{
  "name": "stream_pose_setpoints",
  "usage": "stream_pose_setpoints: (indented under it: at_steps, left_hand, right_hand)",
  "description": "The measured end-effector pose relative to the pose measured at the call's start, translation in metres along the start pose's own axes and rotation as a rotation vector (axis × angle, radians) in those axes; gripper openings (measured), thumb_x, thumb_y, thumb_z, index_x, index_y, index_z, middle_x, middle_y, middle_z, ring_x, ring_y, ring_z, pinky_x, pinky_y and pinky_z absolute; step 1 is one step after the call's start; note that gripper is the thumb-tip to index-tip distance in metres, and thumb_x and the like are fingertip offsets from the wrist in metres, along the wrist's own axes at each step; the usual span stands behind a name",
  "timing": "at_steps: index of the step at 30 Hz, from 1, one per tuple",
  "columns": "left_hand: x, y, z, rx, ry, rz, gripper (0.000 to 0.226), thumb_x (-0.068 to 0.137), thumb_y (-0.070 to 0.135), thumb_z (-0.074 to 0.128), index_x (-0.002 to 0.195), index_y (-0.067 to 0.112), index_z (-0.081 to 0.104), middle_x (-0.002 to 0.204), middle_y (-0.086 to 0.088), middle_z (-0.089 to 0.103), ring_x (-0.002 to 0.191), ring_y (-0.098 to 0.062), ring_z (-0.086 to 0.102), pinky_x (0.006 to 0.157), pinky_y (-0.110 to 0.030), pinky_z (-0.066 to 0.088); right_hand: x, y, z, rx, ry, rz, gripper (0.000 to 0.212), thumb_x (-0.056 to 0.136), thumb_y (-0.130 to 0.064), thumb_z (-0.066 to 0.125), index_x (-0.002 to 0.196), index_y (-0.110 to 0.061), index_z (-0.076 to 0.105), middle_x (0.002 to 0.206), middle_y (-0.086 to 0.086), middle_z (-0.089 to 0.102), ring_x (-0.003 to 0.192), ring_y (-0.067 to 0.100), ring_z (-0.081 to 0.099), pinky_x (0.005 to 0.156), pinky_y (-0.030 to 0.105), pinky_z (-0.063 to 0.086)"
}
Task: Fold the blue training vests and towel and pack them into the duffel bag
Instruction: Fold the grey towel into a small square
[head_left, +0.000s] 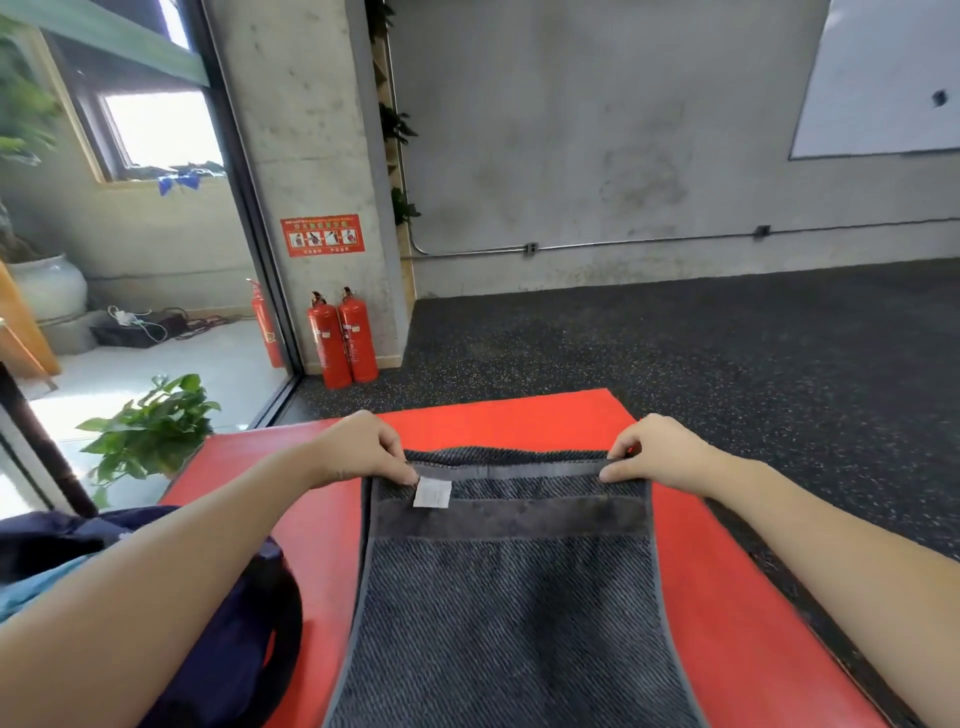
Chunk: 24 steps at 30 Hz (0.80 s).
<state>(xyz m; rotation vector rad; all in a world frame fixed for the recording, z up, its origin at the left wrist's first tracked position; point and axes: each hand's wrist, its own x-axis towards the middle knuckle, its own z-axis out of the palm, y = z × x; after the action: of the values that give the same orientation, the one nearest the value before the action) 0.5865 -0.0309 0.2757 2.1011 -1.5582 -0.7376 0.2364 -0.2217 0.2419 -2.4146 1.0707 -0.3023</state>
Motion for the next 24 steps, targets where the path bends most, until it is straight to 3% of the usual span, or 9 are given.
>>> stream_pose_setpoints:
  at_steps: [2, 4, 7, 10, 13, 16, 18, 21, 24]
  left_hand:
    - [-0.026, 0.018, -0.016, 0.013, 0.044, 0.017, 0.018, 0.068, 0.024, 0.091, 0.063, 0.015, 0.076, 0.088, 0.003, 0.077, 0.099, -0.005, 0.066, 0.085, -0.030, 0.051]
    - [-0.055, 0.037, -0.031, 0.038, 0.101, 0.050, 0.018, 0.069, 0.025, 0.090, 0.061, 0.016, 0.076, 0.092, -0.001, 0.077, 0.104, -0.012, 0.067, 0.085, -0.032, 0.053]
    - [-0.101, 0.064, -0.051, 0.046, 0.192, 0.085, 0.022, 0.070, 0.026, 0.089, 0.056, 0.018, 0.074, 0.079, 0.004, 0.075, 0.085, -0.010, 0.067, 0.071, -0.026, 0.050]
    - [-0.144, 0.089, -0.064, 0.033, 0.257, 0.141, 0.024, 0.073, 0.024, 0.087, 0.055, 0.018, 0.073, 0.070, 0.008, 0.073, 0.071, -0.007, 0.064, 0.065, -0.021, 0.046]
    - [-0.183, 0.108, -0.073, 0.017, 0.319, 0.204, 0.023, 0.076, 0.024, 0.086, 0.061, 0.013, 0.073, 0.073, -0.003, 0.073, 0.067, -0.008, 0.062, 0.065, -0.023, 0.049]
    - [-0.218, 0.122, -0.082, -0.034, 0.348, 0.248, 0.021, 0.080, 0.024, 0.084, 0.064, 0.013, 0.074, 0.069, -0.001, 0.069, 0.061, -0.010, 0.055, 0.061, -0.029, 0.044]
    - [-0.236, 0.129, -0.089, -0.072, 0.368, 0.288, 0.017, 0.083, 0.024, 0.081, 0.071, 0.013, 0.075, 0.071, 0.001, 0.068, 0.064, -0.014, 0.055, 0.063, -0.034, 0.043]
    - [-0.250, 0.138, -0.096, -0.109, 0.411, 0.358, 0.011, 0.085, 0.016, 0.079, 0.076, 0.010, 0.075, 0.074, 0.000, 0.072, 0.072, -0.011, 0.063, 0.077, -0.032, 0.050]
    - [-0.250, 0.142, -0.097, -0.116, 0.435, 0.376, 0.007, 0.084, 0.011, 0.079, 0.079, 0.010, 0.074, 0.074, 0.003, 0.072, 0.073, -0.009, 0.065, 0.078, -0.027, 0.052]
  right_hand:
    - [-0.021, -0.014, -0.020, -0.005, 0.023, -0.010, 0.018, 0.074, -0.044, 0.087, 0.080, -0.029, 0.079, 0.080, -0.017, 0.072, 0.079, -0.003, 0.063, 0.066, 0.017, 0.043]
    - [-0.045, -0.030, -0.042, -0.018, 0.042, -0.027, 0.019, 0.076, -0.044, 0.085, 0.084, -0.028, 0.078, 0.085, -0.018, 0.071, 0.080, -0.006, 0.061, 0.064, 0.012, 0.040]
    - [-0.084, -0.053, -0.073, -0.016, 0.082, -0.049, 0.013, 0.078, -0.042, 0.084, 0.079, -0.034, 0.073, 0.081, -0.017, 0.069, 0.070, -0.012, 0.059, 0.058, 0.009, 0.039]
    - [-0.121, -0.075, -0.102, -0.012, 0.142, -0.071, 0.016, 0.078, -0.041, 0.084, 0.079, -0.028, 0.075, 0.077, -0.012, 0.070, 0.069, -0.003, 0.062, 0.059, 0.012, 0.042]
    - [-0.159, -0.097, -0.128, 0.032, 0.214, -0.098, 0.019, 0.078, -0.043, 0.084, 0.082, -0.025, 0.079, 0.081, -0.008, 0.075, 0.080, 0.011, 0.068, 0.073, 0.026, 0.049]
    - [-0.196, -0.116, -0.149, 0.094, 0.247, -0.125, 0.019, 0.077, -0.046, 0.083, 0.081, -0.028, 0.081, 0.081, -0.007, 0.076, 0.077, 0.011, 0.069, 0.078, 0.037, 0.052]
    - [-0.216, -0.126, -0.161, 0.130, 0.253, -0.138, 0.021, 0.078, -0.051, 0.081, 0.083, -0.030, 0.082, 0.084, -0.007, 0.077, 0.087, 0.019, 0.071, 0.088, 0.045, 0.053]
    - [-0.233, -0.134, -0.176, 0.226, 0.269, -0.150, 0.021, 0.078, -0.048, 0.081, 0.083, -0.027, 0.082, 0.089, -0.008, 0.078, 0.092, 0.011, 0.071, 0.097, 0.038, 0.050]
    - [-0.231, -0.138, -0.179, 0.232, 0.297, -0.149, 0.018, 0.078, -0.044, 0.082, 0.082, -0.026, 0.082, 0.087, -0.008, 0.078, 0.090, 0.008, 0.071, 0.093, 0.032, 0.049]
